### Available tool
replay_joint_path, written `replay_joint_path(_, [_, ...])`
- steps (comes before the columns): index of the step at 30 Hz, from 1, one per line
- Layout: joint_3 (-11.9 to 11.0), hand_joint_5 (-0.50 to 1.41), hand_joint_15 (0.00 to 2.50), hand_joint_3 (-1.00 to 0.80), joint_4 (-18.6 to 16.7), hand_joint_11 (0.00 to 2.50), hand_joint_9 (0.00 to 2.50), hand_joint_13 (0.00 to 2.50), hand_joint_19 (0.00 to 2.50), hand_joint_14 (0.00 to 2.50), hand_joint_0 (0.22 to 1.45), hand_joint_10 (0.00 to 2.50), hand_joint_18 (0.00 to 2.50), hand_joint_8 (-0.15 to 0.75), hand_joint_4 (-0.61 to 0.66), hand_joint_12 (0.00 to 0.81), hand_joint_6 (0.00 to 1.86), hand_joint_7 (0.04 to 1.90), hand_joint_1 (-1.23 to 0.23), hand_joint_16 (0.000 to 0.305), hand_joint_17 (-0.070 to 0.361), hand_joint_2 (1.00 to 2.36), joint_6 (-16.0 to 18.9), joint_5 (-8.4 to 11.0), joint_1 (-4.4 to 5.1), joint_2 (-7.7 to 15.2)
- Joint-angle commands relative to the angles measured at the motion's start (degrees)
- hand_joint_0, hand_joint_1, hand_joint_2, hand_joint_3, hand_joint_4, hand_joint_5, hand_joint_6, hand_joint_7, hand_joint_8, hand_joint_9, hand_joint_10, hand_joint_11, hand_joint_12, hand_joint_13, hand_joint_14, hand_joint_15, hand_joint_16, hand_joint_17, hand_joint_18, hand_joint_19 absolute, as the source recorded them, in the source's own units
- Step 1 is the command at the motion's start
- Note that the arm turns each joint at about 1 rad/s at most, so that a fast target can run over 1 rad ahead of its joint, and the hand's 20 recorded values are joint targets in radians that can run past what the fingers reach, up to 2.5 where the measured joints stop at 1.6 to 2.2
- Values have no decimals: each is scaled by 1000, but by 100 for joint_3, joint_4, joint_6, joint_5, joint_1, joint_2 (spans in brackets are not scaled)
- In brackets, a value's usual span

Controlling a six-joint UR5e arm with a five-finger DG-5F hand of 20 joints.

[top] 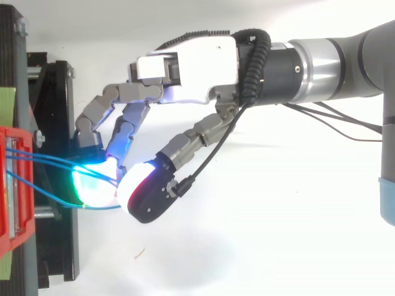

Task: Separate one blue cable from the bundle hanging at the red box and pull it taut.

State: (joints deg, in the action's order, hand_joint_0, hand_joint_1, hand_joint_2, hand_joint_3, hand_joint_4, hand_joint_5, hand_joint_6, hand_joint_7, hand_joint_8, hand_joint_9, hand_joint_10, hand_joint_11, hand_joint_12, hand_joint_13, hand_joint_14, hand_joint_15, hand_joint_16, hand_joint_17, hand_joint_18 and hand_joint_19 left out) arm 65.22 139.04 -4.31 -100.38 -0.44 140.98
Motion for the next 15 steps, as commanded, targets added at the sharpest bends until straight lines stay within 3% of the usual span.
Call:
replay_joint_path(1, [0,-197,422,-313,0,749,901,873,413,15,674,19,853,303,137,350,900,946,-869,36,81,1010,0,1,0,0])
replay_joint_path(5, [0,-194,415,-500,9,749,916,875,426,15,637,17,859,304,171,348,899,943,-842,36,82,1000,0,1,0,0])
replay_joint_path(7, [0,-184,422,-500,9,723,949,892,461,14,549,16,889,309,172,347,888,918,-600,39,87,1000,0,1,0,0])
replay_joint_path(10, [0,-164,448,-500,9,694,957,887,545,17,580,16,892,298,143,337,837,974,-443,39,87,1000,18,-17,-8,0])
replay_joint_path(15, [0,-144,449,-346,9,685,956,863,564,15,629,18,888,294,136,341,793,1007,-435,39,88,1009,18,1,-17,0])
